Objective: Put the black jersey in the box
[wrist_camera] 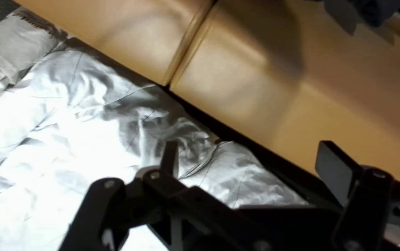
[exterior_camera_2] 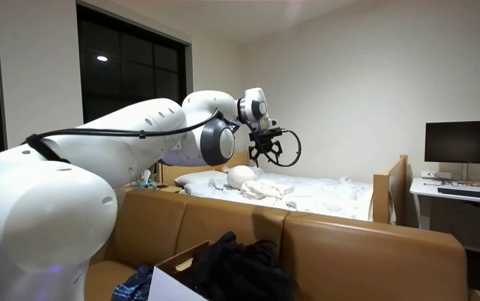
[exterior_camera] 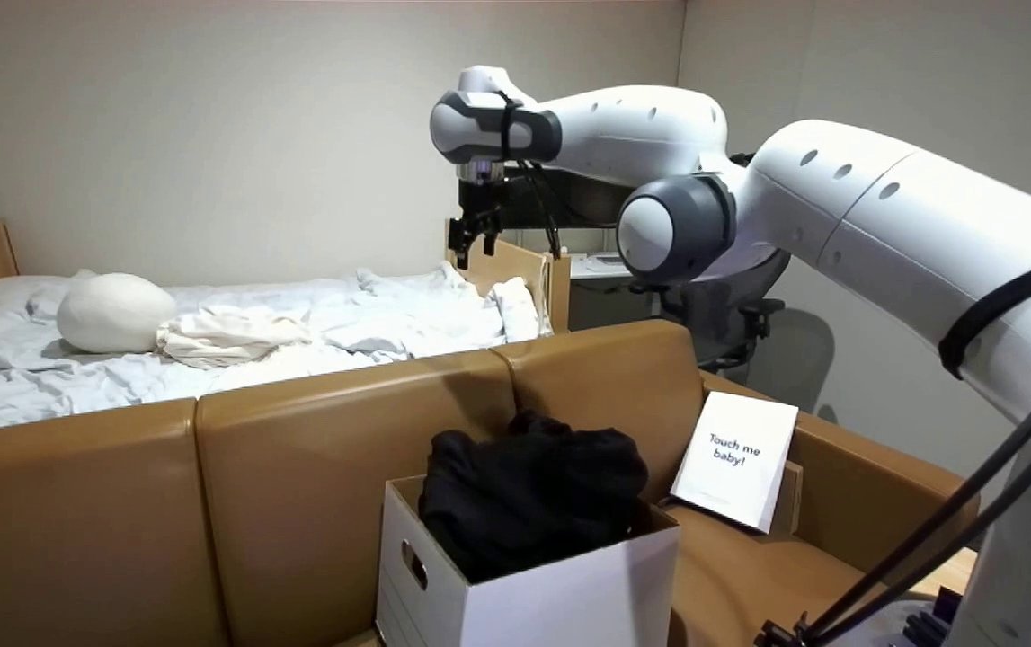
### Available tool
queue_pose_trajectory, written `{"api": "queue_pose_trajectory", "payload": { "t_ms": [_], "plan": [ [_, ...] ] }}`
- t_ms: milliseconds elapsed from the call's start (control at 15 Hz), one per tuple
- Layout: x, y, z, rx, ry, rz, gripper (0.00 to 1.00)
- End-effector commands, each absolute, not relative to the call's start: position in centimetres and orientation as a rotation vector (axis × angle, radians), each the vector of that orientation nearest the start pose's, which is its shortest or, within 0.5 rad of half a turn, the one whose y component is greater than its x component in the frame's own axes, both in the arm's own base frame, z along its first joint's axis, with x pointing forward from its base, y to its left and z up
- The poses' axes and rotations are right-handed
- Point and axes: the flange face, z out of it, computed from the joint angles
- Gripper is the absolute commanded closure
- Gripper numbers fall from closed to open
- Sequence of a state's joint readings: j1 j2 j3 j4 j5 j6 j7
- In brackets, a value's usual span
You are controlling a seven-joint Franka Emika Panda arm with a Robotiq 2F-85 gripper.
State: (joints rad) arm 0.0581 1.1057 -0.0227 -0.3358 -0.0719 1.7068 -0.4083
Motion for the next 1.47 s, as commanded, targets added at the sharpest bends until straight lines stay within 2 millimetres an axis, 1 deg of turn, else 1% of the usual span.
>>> {"api": "queue_pose_trajectory", "payload": {
  "t_ms": [0,133,200,267,400,533,667,867,1067,1133,1200,1333,1400],
  "plan": [
    [80.5,-2.6,49.7,-3.185,-0.525,-0.644,0.0],
    [80.5,-6.7,51.6,-3.177,-0.432,-0.797,0.0],
    [80.4,-8.7,52.3,-3.168,-0.403,-0.842,0.0],
    [80.1,-10.7,52.8,-3.158,-0.386,-0.872,0.0],
    [79.2,-15.0,53.3,-3.131,-0.345,-0.874,0.0],
    [78.0,-19.1,53.2,-3.118,-0.321,-0.822,0.0],
    [76.4,-23.1,52.9,-3.099,-0.344,-0.734,0.0],
    [73.9,-28.8,51.9,-3.084,-0.361,-0.632,0.0],
    [71.2,-33.7,50.6,-3.041,-0.333,-0.554,0.0],
    [70.4,-35.2,49.9,-3.01,-0.32,-0.536,0.0],
    [71.8,-33.4,50.1,-3.076,-0.287,-0.552,0.0],
    [70.6,-35.6,49.6,-3.048,-0.271,-0.537,0.0],
    [70.4,-36.0,49.5,-3.043,-0.269,-0.538,0.0]
  ]
}}
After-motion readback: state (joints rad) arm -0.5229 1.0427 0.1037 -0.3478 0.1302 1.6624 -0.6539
